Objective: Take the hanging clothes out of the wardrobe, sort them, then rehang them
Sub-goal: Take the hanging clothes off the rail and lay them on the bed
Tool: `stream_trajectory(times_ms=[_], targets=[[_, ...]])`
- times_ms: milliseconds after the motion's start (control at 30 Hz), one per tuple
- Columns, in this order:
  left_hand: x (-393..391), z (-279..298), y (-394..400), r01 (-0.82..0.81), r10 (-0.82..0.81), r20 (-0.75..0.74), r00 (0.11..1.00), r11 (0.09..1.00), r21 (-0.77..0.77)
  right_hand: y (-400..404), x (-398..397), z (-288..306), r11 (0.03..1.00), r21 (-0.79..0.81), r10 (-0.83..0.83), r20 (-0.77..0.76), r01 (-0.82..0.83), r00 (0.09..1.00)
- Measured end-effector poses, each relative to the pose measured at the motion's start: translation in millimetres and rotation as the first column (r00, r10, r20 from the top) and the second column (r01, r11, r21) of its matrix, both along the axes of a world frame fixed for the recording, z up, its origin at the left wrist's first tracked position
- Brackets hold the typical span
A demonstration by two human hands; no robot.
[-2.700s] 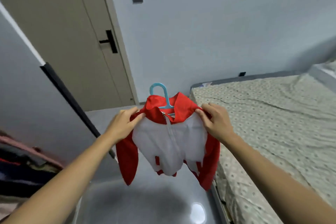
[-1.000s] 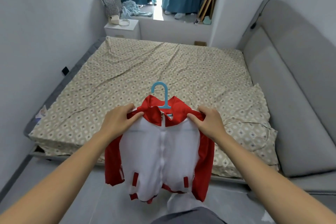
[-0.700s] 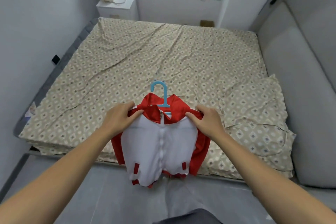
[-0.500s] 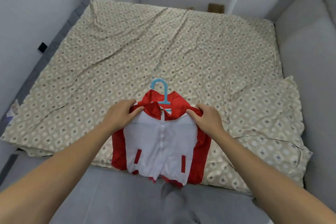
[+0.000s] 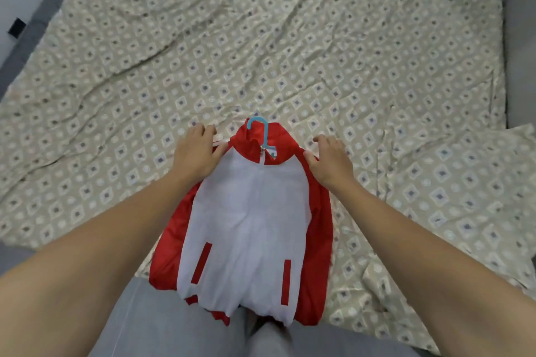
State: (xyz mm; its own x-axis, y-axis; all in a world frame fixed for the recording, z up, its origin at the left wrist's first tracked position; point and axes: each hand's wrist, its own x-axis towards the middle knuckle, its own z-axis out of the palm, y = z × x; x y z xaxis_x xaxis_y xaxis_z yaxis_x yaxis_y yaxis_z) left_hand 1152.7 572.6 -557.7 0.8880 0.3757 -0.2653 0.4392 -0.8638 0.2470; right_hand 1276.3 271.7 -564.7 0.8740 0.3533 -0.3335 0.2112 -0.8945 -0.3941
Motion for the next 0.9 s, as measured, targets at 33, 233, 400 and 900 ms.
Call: stream_trajectory(times_ms=[33, 233, 400, 900], targets=[[-1.4, 2.4, -2.7, -0.011, 0.011, -0.006, 1.000, 1.000, -0.002, 1.9, -0.9, 1.9, 1.000, -0.002, 0.001, -0.002, -0.001, 1.000], [-40.9, 50.1, -7.8, -0.038, 0.037, 0.024, 0.999, 0.999, 0.020, 19.5, -23.0, 47.9, 0.988, 0.028, 0.151, 0.092, -0.154, 0.984], [-98.9, 108.5, -0.5, -0.094, 0.086, 0.115, 0.990, 0.993, 0.065, 50.4, -58.0, 105.7, 0.942, 0.071, 0.310, 0.193, -0.329, 0.931], [-451.7, 274.1, -5.8, -0.600, 0.507, 0.339, 0.793, 0.747, 0.287, 204.4, -305.8, 258.9, 0.471, 0.178, 0.729, 0.473, -0.864, 0.495]])
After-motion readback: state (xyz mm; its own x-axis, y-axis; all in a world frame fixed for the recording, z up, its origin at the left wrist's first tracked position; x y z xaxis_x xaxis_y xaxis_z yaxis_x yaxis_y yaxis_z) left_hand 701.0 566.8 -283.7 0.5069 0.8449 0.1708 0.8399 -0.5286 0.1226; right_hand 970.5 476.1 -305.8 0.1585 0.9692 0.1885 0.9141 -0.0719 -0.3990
